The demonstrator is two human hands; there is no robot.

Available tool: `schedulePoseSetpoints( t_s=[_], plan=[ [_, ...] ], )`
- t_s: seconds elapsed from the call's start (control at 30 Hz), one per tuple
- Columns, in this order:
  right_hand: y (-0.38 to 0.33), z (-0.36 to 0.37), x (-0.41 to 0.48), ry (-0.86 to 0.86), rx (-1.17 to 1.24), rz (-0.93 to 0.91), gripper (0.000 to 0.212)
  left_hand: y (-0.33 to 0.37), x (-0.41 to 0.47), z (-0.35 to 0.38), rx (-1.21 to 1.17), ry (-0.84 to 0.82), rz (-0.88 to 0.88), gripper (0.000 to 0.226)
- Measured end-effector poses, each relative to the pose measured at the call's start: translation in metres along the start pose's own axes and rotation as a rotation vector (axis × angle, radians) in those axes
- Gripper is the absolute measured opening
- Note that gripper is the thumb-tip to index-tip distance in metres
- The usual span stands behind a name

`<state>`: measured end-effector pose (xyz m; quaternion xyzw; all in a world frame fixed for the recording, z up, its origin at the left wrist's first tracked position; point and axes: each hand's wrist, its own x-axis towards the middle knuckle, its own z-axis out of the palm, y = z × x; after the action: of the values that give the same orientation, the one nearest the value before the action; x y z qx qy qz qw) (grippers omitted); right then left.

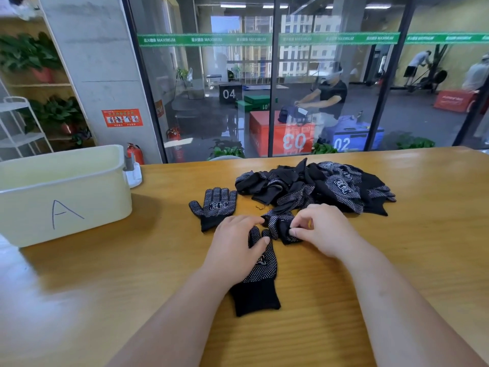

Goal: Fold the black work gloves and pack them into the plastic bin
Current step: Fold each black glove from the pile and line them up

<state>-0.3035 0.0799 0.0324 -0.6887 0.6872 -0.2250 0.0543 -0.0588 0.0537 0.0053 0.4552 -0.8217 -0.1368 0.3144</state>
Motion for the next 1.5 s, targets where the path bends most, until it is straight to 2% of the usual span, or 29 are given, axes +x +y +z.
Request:
schedulePoseSetpoints(
  t_s=[0.07, 0.23, 0.37, 0.43, 0.5, 0.63, 0.73, 0.83, 0.9, 1.0, 1.1, 1.17, 1.23, 1.4, 1.5],
  plan=[
    [-0.005, 0.0, -0.001, 0.05, 0.069, -0.012, 0.01, 0.001, -0.001, -0.002, -0.014, 0.039, -0.001, 0.046],
    [-0.024, -0.002, -0.001, 0.159, 0.494, 0.016, 0.009, 0.003, -0.001, -0.006, -0.097, 0.115, -0.009, 0.05],
    [-0.045, -0.008, -0.008, 0.141, 0.836, 0.034, 0.006, 0.008, -0.002, -0.006, -0.202, 0.138, -0.008, 0.066],
    [-0.053, -0.008, -0.01, 0.137, 0.925, 0.019, 0.008, 0.011, -0.003, -0.006, -0.228, 0.147, -0.031, 0.073],
    [-0.057, -0.006, -0.01, 0.107, 0.963, -0.011, 0.011, 0.01, -0.001, -0.004, -0.238, 0.187, -0.059, 0.068],
    [-0.054, 0.003, -0.006, 0.106, 0.895, -0.088, 0.029, 0.001, 0.006, -0.01, -0.306, 0.255, -0.286, 0.055],
    [-0.045, 0.009, -0.003, 0.166, 0.819, -0.072, 0.035, -0.013, 0.007, -0.017, -0.198, 0.236, -0.41, 0.067],
    [-0.036, 0.015, -0.001, 0.195, 0.641, -0.061, 0.033, -0.025, 0.007, -0.023, -0.032, 0.214, -0.471, 0.076],
    [-0.033, 0.019, -0.001, 0.181, 0.522, -0.066, 0.029, -0.028, 0.008, -0.026, 0.098, 0.253, -0.423, 0.065],
    [-0.031, 0.022, -0.001, 0.13, 0.433, -0.098, 0.034, -0.028, 0.008, -0.03, 0.162, 0.309, -0.155, 0.035],
    [-0.037, 0.019, -0.004, 0.018, 0.41, -0.21, 0.036, -0.031, 0.006, -0.03, 0.225, 0.145, 0.008, 0.027],
    [-0.044, 0.017, -0.007, -0.069, 0.382, -0.284, 0.028, -0.034, 0.005, -0.028, 0.258, 0.054, -0.01, 0.024],
    [-0.048, 0.017, -0.009, -0.145, 0.286, -0.326, 0.02, -0.036, 0.005, -0.028, 0.264, 0.067, -0.021, 0.019],
    [-0.046, 0.024, -0.006, -0.221, 0.088, -0.36, 0.047, -0.04, 0.008, -0.036, 0.279, 0.209, -0.002, 0.01],
    [-0.045, 0.023, -0.004, -0.224, 0.05, -0.323, 0.049, -0.041, 0.006, -0.046, 0.267, 0.24, 0.024, 0.01]
  ],
)
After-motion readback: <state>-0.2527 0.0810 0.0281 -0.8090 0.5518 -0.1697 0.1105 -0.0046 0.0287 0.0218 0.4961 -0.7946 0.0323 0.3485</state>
